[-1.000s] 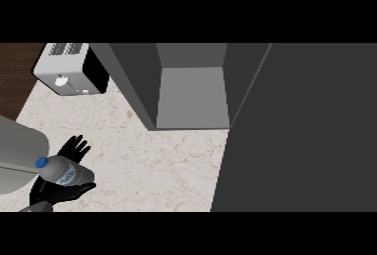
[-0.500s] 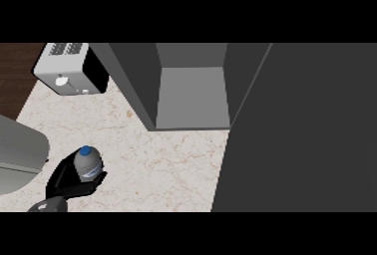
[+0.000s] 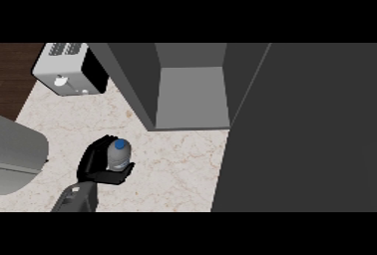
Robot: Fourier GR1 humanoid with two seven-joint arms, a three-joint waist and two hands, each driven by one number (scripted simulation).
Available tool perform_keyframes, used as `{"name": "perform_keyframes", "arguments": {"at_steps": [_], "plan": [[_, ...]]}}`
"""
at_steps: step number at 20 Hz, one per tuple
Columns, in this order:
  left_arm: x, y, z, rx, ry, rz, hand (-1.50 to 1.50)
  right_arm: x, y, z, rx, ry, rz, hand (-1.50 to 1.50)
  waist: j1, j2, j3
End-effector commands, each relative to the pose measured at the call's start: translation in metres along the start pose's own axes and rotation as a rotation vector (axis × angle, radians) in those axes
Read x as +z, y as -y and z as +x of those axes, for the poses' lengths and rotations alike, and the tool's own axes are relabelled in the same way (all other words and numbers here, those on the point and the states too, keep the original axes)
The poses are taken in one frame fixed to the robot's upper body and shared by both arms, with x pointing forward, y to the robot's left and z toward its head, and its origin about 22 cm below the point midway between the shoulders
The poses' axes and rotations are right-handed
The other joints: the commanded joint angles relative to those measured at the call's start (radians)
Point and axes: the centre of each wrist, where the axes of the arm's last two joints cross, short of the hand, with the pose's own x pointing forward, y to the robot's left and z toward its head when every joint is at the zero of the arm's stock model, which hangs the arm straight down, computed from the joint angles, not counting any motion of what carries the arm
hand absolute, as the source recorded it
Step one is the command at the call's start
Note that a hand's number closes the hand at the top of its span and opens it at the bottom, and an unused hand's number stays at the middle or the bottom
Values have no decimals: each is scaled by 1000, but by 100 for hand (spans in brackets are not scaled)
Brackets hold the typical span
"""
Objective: Pick up the bottled water, place it into the cabinet and close the cabinet
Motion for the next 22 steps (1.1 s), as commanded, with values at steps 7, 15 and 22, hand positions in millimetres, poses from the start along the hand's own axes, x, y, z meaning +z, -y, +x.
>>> {"name": "perform_keyframes", "arguments": {"at_steps": [7,15,22], "plan": [[-58,77,1,137,101,-58,150,21,29,19,-29,38,-23,-150,-5,-2,1],[-90,113,24,152,100,-87,150,12,55,3,-2,21,-74,-150,-7,-5,2],[-119,140,49,141,108,-84,150,11,57,-11,-9,26,-68,-150,-44,-6,2]]}}
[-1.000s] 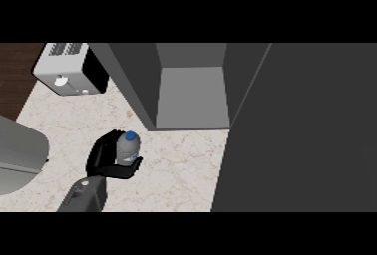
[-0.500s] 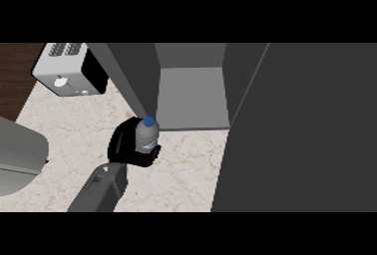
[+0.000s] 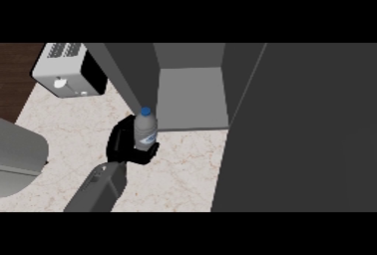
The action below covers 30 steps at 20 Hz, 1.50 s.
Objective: Pick up the bottled water, place it into the cabinet and close the cabinet
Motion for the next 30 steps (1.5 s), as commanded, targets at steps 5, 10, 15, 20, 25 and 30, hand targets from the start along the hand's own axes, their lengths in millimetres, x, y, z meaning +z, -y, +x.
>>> {"name": "perform_keyframes", "arguments": {"at_steps": [5,10,15,20,25,30], "plan": [[-63,82,36,14,77,-133,150,2,13,-7,-111,-2,36,-150,-63,1,-2],[-73,101,49,-16,95,-134,150,-5,15,-10,-133,24,53,-150,-67,1,-3],[-69,106,48,-86,94,-61,150,-4,24,-8,-117,30,70,-150,-91,0,-2],[-76,114,55,-142,112,-5,150,-9,33,-16,-138,24,72,-150,-98,5,-2],[-67,108,45,-193,51,73,150,-8,44,-14,-145,43,92,-150,-121,8,-1],[-66,101,43,-248,65,163,150,-10,48,-15,-172,43,112,-150,-136,20,-3]]}}
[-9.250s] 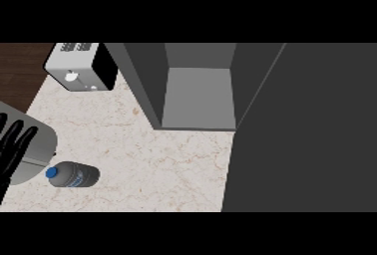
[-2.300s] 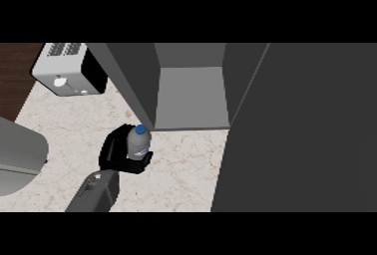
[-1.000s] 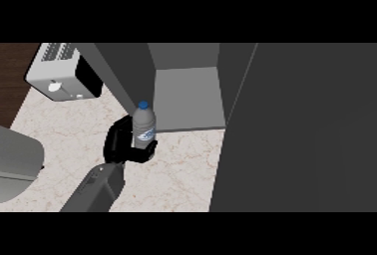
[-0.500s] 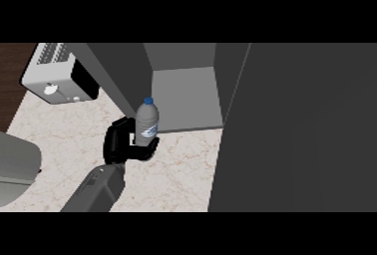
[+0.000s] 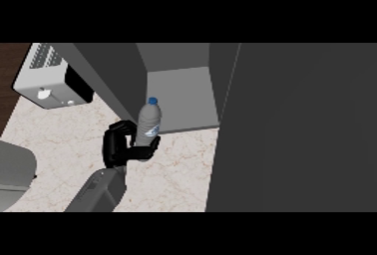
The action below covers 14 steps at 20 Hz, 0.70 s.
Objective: Pick up the bottled water, place it into the cabinet and close the cabinet
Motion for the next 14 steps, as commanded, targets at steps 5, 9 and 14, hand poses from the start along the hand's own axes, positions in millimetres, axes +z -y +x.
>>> {"name": "perform_keyframes", "arguments": {"at_steps": [5,9,14], "plan": [[-54,92,62,-40,56,-102,150,-3,12,-1,-28,-2,16,-150,-61,31,-15],[-44,89,51,-63,63,-85,150,-6,17,3,-35,14,29,-150,-72,36,-18],[-50,90,58,-8,40,-43,150,-7,21,-1,-53,8,37,-150,-75,41,-20]]}}
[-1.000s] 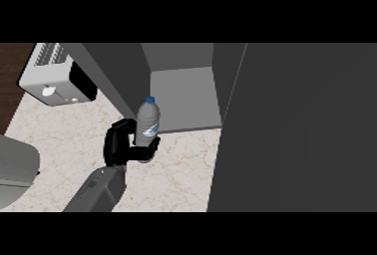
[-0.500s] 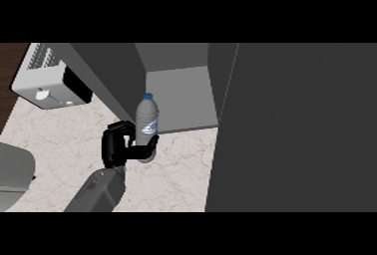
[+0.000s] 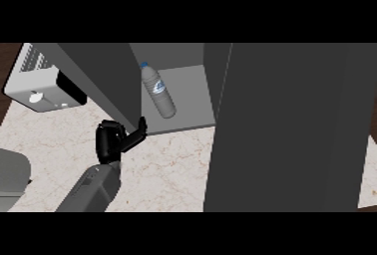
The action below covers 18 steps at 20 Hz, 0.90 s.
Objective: Pick up the bottled water, place it into the cabinet and close the cabinet
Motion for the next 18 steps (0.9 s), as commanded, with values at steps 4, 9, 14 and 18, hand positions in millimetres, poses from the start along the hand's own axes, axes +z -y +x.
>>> {"name": "perform_keyframes", "arguments": {"at_steps": [4,9,14,18], "plan": [[-27,89,58,179,6,-126,150,-6,7,2,-5,14,18,-150,-55,35,-25],[-31,87,62,173,5,-113,150,-4,12,-2,-14,5,14,-150,-63,33,-23],[-37,78,63,159,22,-94,150,-5,16,-3,-16,5,23,-150,-82,35,-23],[-45,70,66,142,44,-83,-150,-6,13,-3,-33,20,46,-150,-89,34,-23]]}}
